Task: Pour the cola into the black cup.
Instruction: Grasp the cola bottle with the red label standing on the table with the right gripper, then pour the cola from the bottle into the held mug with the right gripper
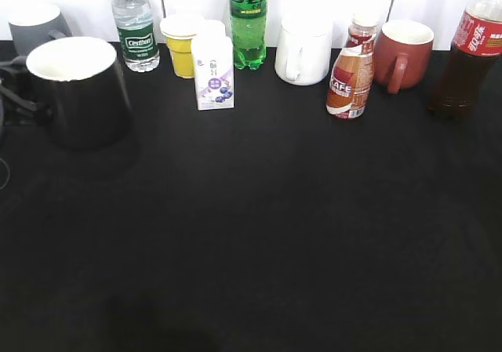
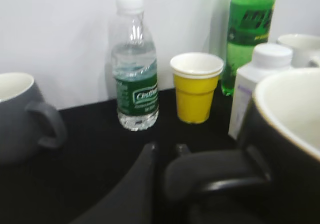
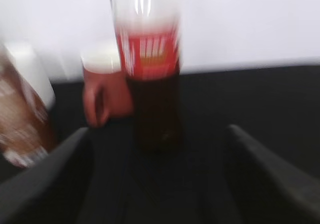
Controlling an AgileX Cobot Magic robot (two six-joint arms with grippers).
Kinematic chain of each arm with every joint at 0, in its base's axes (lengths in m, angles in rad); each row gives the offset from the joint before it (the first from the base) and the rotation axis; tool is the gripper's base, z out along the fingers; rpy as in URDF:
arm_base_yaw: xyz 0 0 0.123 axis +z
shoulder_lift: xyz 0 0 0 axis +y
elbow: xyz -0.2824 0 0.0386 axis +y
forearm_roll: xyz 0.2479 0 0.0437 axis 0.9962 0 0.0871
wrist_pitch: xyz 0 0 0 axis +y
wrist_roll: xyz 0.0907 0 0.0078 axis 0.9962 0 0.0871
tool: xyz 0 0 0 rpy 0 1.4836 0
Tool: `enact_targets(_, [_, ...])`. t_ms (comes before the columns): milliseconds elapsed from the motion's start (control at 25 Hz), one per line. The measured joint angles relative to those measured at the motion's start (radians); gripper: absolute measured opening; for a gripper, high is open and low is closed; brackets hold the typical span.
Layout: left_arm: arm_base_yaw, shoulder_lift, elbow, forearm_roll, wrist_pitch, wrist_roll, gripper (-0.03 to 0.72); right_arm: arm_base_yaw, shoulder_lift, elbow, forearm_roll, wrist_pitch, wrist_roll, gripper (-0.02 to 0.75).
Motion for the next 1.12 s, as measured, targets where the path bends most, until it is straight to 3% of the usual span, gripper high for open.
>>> enact_targets(120, [0.000, 0.000, 0.000, 0.000, -0.021, 0.000, 0.059, 0.000, 0.307, -0.144, -0.021, -0.148, 0.018, 0.664])
enact_targets(480, [0.000, 0.000, 0.000, 0.000, -0.021, 0.000, 0.059, 0.000, 0.611, -0.532, -0.025, -0.116, 0.011, 0.670])
enact_targets(640, [0.000, 0.000, 0.000, 0.000, -0.021, 0.000, 0.059, 0.000, 0.682, -0.629, -0.026, -0.109, -0.002, 0.593])
enact_targets(760, [0.000, 0.000, 0.000, 0.000, -0.021, 0.000, 0.059, 0.000, 0.685, -0.634, -0.028, -0.118, -0.013, 0.413])
enact_targets(840, [0.000, 0.000, 0.000, 0.007, -0.021, 0.000, 0.059, -0.002, 0.680, -0.613, -0.055, -0.150, -0.022, 0.413])
enact_targets(1000, [-0.001, 0.000, 0.000, 0.110, -0.020, -0.047, 0.058, -0.002, 0.469, -0.381, -0.113, -0.161, -0.039, 0.413])
enact_targets(1120, [-0.088, 0.000, 0.000, 0.115, -0.018, -0.056, 0.058, 0.018, 0.239, -0.244, -0.279, -0.162, -0.043, 0.413])
